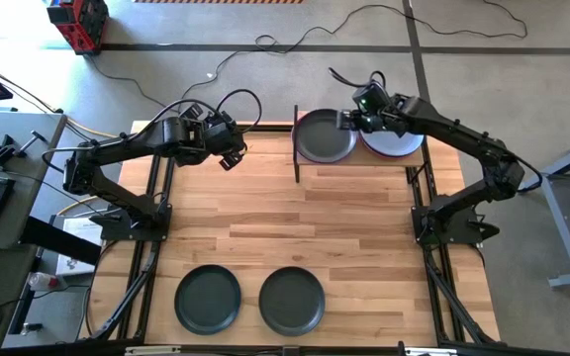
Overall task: Place and stack plates onto a shelf
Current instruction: Stack the right black plate on top of the violet plate on the shelf
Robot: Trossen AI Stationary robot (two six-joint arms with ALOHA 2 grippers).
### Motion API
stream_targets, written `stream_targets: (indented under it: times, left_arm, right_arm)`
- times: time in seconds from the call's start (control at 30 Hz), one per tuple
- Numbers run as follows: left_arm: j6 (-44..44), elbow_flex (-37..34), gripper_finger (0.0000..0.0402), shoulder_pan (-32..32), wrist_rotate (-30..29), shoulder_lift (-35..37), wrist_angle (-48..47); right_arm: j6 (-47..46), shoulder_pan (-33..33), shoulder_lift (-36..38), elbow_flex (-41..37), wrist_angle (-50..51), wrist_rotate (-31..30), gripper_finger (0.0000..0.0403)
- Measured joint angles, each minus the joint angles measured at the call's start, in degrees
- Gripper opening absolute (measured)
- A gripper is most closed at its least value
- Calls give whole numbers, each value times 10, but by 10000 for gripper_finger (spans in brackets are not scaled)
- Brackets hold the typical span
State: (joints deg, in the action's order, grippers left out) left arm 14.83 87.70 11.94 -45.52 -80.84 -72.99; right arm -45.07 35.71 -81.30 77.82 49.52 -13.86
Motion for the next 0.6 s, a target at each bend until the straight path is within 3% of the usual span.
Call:
stream_targets:
  times: [0.17,0.4,0.6]
  left_arm:
    - [0,0,106,0,0,0,0]
    - [0,0,106,0,0,0,0]
    - [0,0,106,0,0,0,0]
  right_arm:
    - [31,0,0,8,1,15,98]
    - [51,-13,1,35,-5,85,84]
    - [66,-46,-12,36,-13,92,74]
